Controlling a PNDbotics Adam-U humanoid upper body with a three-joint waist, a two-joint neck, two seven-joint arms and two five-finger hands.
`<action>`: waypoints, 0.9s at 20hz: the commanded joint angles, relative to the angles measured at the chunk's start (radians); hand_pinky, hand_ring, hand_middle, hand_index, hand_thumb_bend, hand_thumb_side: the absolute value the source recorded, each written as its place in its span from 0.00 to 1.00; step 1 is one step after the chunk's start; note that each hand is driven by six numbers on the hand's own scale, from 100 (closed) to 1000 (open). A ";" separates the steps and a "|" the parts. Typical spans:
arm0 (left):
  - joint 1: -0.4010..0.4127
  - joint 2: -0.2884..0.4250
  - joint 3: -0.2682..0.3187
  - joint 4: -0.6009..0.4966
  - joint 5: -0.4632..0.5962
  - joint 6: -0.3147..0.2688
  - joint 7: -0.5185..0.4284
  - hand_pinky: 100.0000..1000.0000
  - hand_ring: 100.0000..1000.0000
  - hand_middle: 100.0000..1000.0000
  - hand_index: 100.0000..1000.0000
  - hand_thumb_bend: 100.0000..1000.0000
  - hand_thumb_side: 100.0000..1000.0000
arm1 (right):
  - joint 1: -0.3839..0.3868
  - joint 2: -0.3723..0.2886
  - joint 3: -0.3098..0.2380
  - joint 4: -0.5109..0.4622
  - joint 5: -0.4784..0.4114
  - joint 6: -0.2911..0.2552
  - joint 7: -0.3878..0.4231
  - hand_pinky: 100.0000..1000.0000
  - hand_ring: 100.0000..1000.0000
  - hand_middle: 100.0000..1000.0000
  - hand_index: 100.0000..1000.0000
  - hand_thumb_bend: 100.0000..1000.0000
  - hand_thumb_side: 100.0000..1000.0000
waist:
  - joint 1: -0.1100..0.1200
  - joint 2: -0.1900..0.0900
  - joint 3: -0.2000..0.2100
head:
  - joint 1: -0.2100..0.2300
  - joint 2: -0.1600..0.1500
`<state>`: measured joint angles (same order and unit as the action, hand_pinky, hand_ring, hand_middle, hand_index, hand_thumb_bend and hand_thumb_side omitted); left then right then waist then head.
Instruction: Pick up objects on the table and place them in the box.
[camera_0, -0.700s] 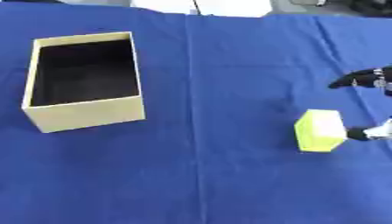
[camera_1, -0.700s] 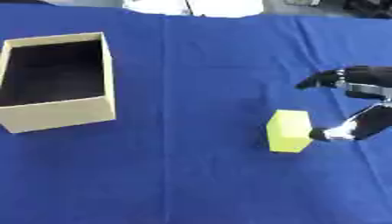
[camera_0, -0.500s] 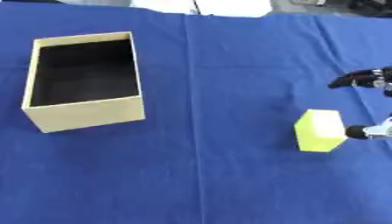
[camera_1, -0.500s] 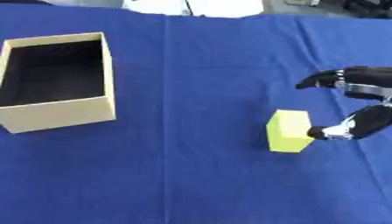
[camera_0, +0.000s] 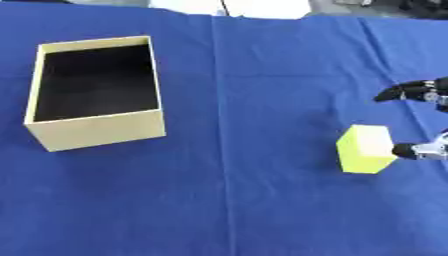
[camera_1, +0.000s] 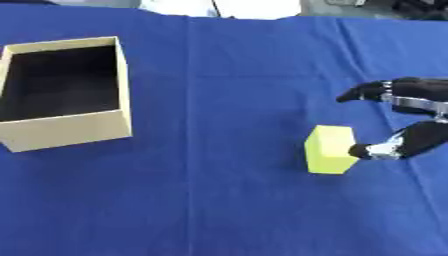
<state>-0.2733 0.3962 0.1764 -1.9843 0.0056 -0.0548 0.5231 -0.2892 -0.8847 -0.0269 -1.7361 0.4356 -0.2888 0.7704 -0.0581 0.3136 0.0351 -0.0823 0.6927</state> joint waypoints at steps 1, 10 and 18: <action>-0.012 0.019 0.004 -0.016 -0.006 -0.001 -0.004 0.86 0.66 0.57 0.59 0.16 0.76 | -0.007 -0.018 0.001 0.003 0.022 0.003 -0.001 0.97 1.00 0.92 1.00 0.43 0.93 | 0.002 -0.015 0.001 | -0.005 -0.011; -0.015 0.015 0.002 -0.016 -0.006 -0.001 -0.008 0.86 0.67 0.57 0.59 0.16 0.77 | -0.033 0.012 0.034 0.027 0.114 0.001 -0.027 0.96 1.00 0.91 1.00 0.46 0.98 | 0.003 -0.008 0.011 | -0.012 -0.013; -0.017 0.013 0.002 -0.016 -0.005 -0.001 -0.010 0.86 0.67 0.57 0.59 0.16 0.77 | -0.032 0.029 0.050 0.045 0.172 -0.004 -0.043 0.96 1.00 0.92 1.00 0.49 0.90 | 0.006 -0.004 0.012 | -0.014 -0.013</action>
<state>-0.2775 0.3956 0.1762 -1.9843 0.0049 -0.0560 0.5165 -0.3129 -0.8321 0.0313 -1.6887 0.5941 -0.2937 0.7339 -0.0563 0.3252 0.0473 -0.0916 0.6858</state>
